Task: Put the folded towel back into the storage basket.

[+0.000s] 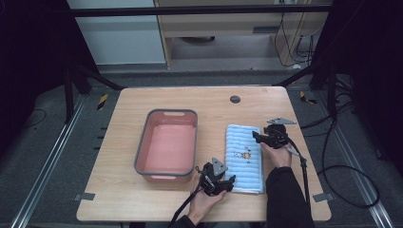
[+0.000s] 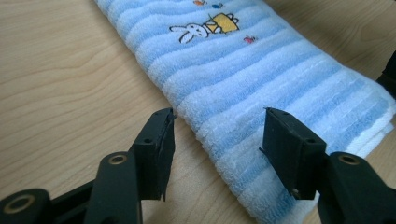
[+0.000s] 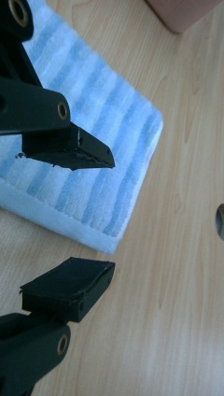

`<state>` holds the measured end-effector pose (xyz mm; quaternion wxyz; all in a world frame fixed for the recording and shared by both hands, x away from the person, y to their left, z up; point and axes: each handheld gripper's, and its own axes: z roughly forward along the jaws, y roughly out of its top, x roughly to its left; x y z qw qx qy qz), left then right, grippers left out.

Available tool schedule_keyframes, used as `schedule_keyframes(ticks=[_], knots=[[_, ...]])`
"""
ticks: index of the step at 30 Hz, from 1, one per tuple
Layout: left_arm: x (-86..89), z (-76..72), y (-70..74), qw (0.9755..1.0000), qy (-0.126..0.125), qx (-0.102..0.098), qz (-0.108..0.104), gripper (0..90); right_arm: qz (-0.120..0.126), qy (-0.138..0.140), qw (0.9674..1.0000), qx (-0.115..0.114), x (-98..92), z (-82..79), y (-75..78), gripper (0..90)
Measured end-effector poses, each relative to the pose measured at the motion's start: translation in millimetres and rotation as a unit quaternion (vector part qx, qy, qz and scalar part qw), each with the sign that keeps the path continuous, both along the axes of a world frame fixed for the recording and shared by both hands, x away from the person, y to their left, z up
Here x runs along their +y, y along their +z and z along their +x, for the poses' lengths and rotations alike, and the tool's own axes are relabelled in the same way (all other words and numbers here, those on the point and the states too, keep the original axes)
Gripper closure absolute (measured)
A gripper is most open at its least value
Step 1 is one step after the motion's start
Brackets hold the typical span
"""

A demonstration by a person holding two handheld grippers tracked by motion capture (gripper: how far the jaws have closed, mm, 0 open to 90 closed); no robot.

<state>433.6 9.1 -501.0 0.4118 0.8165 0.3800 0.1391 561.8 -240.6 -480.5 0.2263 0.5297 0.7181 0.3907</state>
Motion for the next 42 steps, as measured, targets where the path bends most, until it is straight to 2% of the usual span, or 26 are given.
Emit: schedule_keyframes(ticks=[11,17,19,24,26,27,29,30,36,39,42], knots=[[-1.0,-1.4,-5.9,0.9999,0.006,0.008,-0.010,52.7,-0.004,0.009,0.9996,0.028,5.3,5.6,-15.1,46.5],[-2.4,-2.4,-7.2,0.9998,0.008,0.012,-0.015,57.9,0.002,0.010,0.9989,0.045,4.5,7.4,-20.3,51.4],[-3.3,-3.1,-7.0,0.9999,0.007,0.011,-0.011,59.8,0.000,0.010,0.9987,0.050,5.4,7.5,-21.3,53.7],[-4.8,-3.5,-7.0,0.9997,0.009,0.015,-0.014,64.8,0.001,0.009,0.9986,0.052,7.6,6.3,-21.2,59.4],[-5.4,-3.9,-7.1,0.9996,0.010,0.018,-0.018,68.7,0.007,0.011,0.9985,0.054,8.6,5.5,-21.2,64.5],[-5.6,-4.2,-7.3,0.9996,0.011,0.019,-0.021,72.1,0.015,0.014,0.9983,0.055,9.2,5.0,-21.6,70.6],[-5.8,-4.3,-7.2,0.9995,0.011,0.019,-0.022,74.0,0.020,0.015,0.9981,0.056,8.8,4.7,-21.7,72.6],[-5.9,-4.3,-7.1,0.9995,0.012,0.018,-0.023,77.4,0.031,0.017,0.9977,0.057,7.4,4.4,-22.6,76.1],[-5.5,-4.3,-6.1,0.9992,0.014,0.021,-0.030,81.8,0.045,0.015,0.9974,0.054,6.3,3.2,-21.0,79.7],[-4.5,-3.6,-5.2,0.9988,0.015,0.028,-0.037,82.5,0.043,0.015,0.9976,0.051,6.6,2.0,-19.1,79.9],[-0.8,-3.3,-0.7,0.9986,0.013,0.027,-0.043,82.8,0.044,0.019,0.9982,0.038,7.3,-1.8,-12.1,80.1]])
